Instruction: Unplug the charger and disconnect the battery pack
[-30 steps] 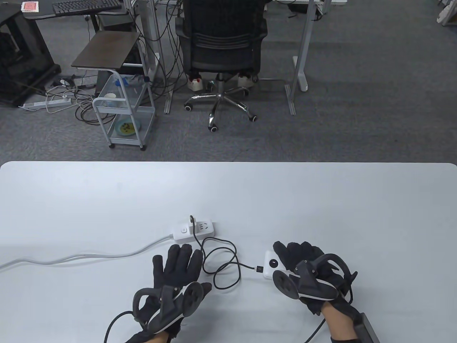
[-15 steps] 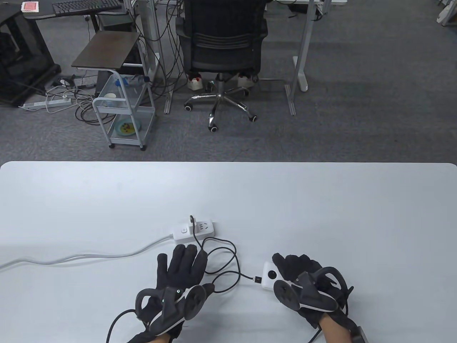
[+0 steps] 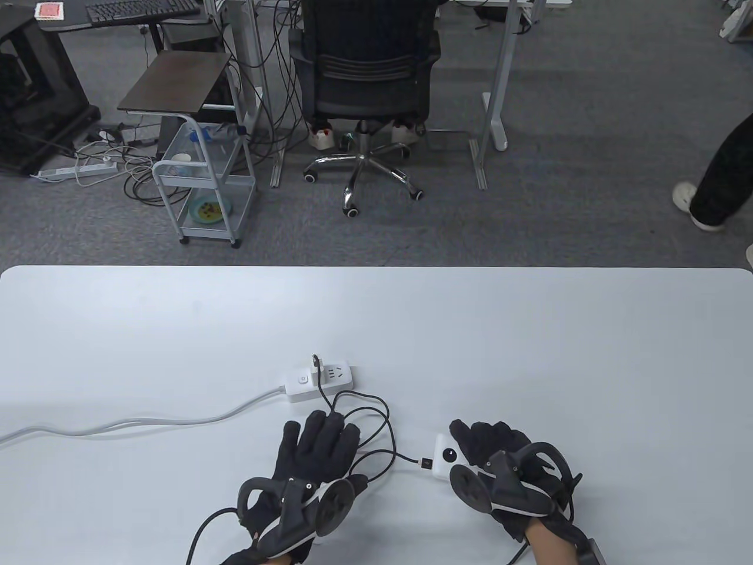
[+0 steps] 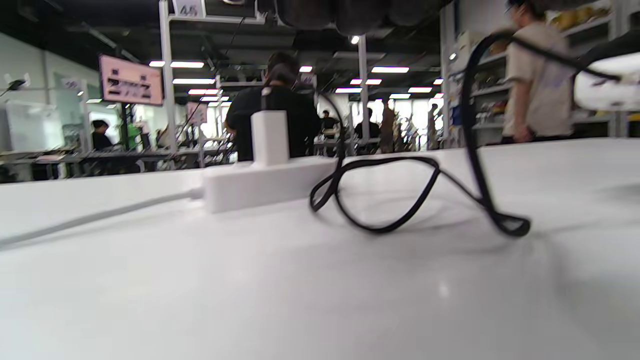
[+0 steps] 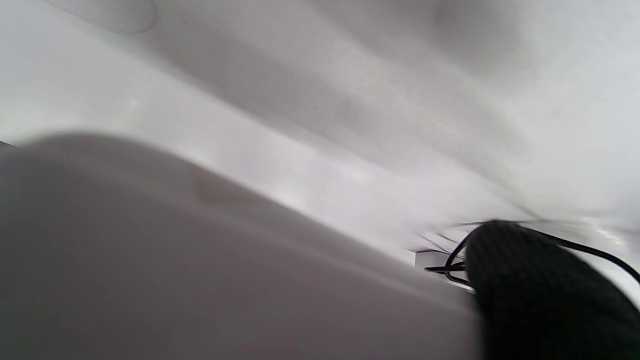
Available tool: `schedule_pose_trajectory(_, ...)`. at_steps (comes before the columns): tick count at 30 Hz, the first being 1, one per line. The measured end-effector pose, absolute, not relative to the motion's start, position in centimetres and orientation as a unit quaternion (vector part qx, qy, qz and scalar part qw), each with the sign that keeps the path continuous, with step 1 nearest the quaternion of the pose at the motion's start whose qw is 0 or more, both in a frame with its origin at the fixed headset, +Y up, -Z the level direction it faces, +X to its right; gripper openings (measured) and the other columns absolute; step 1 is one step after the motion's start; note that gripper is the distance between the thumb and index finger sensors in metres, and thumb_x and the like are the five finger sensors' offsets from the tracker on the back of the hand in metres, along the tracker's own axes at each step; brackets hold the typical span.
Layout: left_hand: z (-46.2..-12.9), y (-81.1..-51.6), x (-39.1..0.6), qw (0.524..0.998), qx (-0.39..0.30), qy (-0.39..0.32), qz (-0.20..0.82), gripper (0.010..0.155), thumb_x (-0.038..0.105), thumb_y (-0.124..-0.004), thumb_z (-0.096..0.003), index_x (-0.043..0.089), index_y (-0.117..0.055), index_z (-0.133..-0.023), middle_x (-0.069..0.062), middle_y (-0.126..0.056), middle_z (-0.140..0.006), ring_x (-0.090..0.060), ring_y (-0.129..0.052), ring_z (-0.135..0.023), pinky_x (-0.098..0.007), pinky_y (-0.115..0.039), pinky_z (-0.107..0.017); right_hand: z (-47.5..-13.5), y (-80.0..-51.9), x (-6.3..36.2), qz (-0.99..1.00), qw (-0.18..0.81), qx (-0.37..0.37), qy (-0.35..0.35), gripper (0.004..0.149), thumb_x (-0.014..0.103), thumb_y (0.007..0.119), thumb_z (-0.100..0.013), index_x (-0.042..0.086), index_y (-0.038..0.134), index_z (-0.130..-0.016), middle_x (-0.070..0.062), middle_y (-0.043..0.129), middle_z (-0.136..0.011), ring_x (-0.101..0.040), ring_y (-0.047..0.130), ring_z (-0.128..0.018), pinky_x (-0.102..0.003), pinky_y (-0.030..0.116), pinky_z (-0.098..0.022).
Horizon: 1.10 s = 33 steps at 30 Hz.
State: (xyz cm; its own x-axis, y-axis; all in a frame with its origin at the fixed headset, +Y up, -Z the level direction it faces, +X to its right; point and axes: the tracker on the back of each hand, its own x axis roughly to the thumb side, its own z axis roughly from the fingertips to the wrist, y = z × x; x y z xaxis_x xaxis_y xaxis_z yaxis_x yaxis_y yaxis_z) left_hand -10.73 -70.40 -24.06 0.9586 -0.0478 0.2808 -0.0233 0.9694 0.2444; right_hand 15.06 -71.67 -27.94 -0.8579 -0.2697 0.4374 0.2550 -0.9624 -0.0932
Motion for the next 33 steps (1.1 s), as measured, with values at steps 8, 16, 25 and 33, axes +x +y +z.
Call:
schedule_pose_trajectory(8,-23.0,-70.1,-7.6,0.975,0.135,-0.172,-0.027,0.078,0.072,-0.062,-0.0454,0.042,-0.044,-0.115,0.009,-0.054,-0.125,-0.022,-0.061,-0.122,-0.044,-0.049,-0.091,-27.7,-71.6,14.6,-0.961,0.136,-0.24,0.019,0.106,0.069,0.079,-0.025,0.014,0.041,-0.107,-0.022,0.056,-0.106,-0.044,0.067,-0.085,-0.056,0.072,-0.06)
schedule_pose_trajectory(16,-25.7,-69.1,-4.2,0.983,0.084,-0.163,-0.016,0.075,0.071,-0.065,-0.045,0.043,-0.051,-0.113,0.011,-0.061,-0.122,-0.019,-0.065,-0.12,-0.041,-0.051,-0.091,-28.1,-70.9,14.1,-0.963,0.118,-0.242,0.027,0.106,0.069,0.079,-0.025,0.013,0.041,-0.107,-0.022,0.056,-0.106,-0.044,0.068,-0.085,-0.056,0.072,-0.06)
schedule_pose_trajectory(25,-26.5,-71.0,-1.7,0.979,0.063,-0.189,-0.045,0.067,0.067,-0.066,-0.0474,0.046,-0.056,-0.11,0.014,-0.065,-0.12,-0.017,-0.068,-0.119,-0.04,-0.052,-0.09,-28.1,-70.9,16.3,-0.969,0.096,-0.226,0.026,0.106,0.068,0.08,-0.025,0.013,0.042,-0.107,-0.022,0.057,-0.106,-0.045,0.067,-0.085,-0.057,0.072,-0.06)
schedule_pose_trajectory(33,-25.8,-71.0,-2.2,0.972,0.107,-0.203,-0.05,0.047,0.055,-0.07,-0.0483,0.05,-0.074,-0.095,0.024,-0.086,-0.101,-0.006,-0.089,-0.103,-0.031,-0.066,-0.085,-27.5,-70.7,15.6,-0.963,0.115,-0.24,0.039,0.106,0.068,0.081,-0.024,0.013,0.042,-0.107,-0.021,0.057,-0.106,-0.044,0.068,-0.085,-0.056,0.072,-0.06)
